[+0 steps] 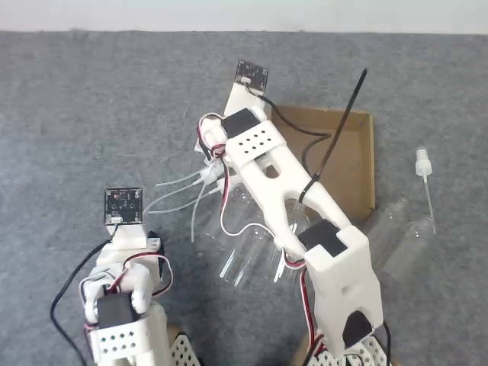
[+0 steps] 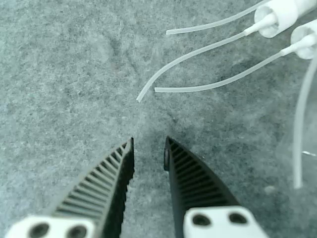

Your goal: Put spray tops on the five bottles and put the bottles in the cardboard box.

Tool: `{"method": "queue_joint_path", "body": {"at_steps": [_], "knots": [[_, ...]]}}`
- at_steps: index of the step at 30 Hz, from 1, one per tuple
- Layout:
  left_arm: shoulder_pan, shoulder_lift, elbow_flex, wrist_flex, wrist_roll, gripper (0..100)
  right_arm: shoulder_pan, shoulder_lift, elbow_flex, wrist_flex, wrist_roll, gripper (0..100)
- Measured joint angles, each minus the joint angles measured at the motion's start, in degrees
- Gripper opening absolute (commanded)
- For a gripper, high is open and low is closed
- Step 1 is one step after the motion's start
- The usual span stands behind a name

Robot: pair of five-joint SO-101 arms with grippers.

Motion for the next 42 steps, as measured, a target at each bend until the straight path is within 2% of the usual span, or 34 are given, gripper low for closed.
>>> {"method": "queue_joint_path", "body": {"at_steps": [5, 10, 15, 17, 29, 33, 39, 42], "knots": [[0.0, 0.0, 0.0, 0.0, 0.0, 9, -0.09, 0.0, 0.0, 0.09, 0.09, 0.7], [0.0, 0.0, 0.0, 0.0, 0.0, 9, 0.0, 0.0, 0.0, 2.02, 4.75, 1.3], [0.0, 0.0, 0.0, 0.0, 0.0, 9, -0.09, 0.0, 0.0, 2.64, 5.45, 15.2], [0.0, 0.0, 0.0, 0.0, 0.0, 9, -0.09, 0.0, 0.0, 2.73, 5.45, 17.9], [0.0, 0.0, 0.0, 0.0, 0.0, 9, -0.09, -0.26, 0.0, 4.92, 6.07, 18.0], [0.0, 0.0, 0.0, 0.0, 0.0, 9, 0.0, -4.57, 0.0, 10.73, 13.98, 17.4], [0.0, 0.0, 0.0, 0.0, 0.0, 9, 0.7, -15.38, 0.0, 22.33, 35.25, 4.7], [0.0, 0.0, 0.0, 0.0, 0.0, 9, 3.6, -21.54, 0.0, 27.6, 45.36, 5.2]]}}
